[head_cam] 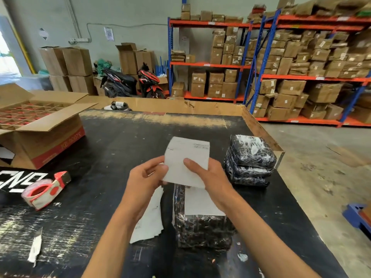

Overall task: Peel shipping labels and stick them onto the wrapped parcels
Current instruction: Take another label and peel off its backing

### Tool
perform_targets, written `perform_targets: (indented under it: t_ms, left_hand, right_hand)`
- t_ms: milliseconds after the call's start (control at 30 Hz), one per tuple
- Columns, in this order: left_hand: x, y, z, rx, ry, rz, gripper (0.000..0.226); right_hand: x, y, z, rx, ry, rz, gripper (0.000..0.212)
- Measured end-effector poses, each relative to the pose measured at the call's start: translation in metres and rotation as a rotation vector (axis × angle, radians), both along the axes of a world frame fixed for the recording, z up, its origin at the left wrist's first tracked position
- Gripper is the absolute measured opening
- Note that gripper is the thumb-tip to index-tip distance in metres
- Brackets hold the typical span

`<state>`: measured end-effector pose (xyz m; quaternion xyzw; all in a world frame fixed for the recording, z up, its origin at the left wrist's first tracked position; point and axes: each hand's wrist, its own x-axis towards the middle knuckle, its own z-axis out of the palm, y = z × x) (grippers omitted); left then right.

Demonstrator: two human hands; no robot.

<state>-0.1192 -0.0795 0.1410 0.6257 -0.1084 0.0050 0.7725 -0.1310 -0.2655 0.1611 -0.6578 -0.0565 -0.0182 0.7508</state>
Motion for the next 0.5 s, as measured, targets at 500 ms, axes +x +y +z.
perform_targets:
  t_ms: [500]
  left_hand:
    - [0.027, -0.079, 0.008, 0.040, 0.004, -0.212, 0.031]
  right_hand:
    - [0.029, -0.101, 0.019, 0.073, -0.038, -0.193, 0.021]
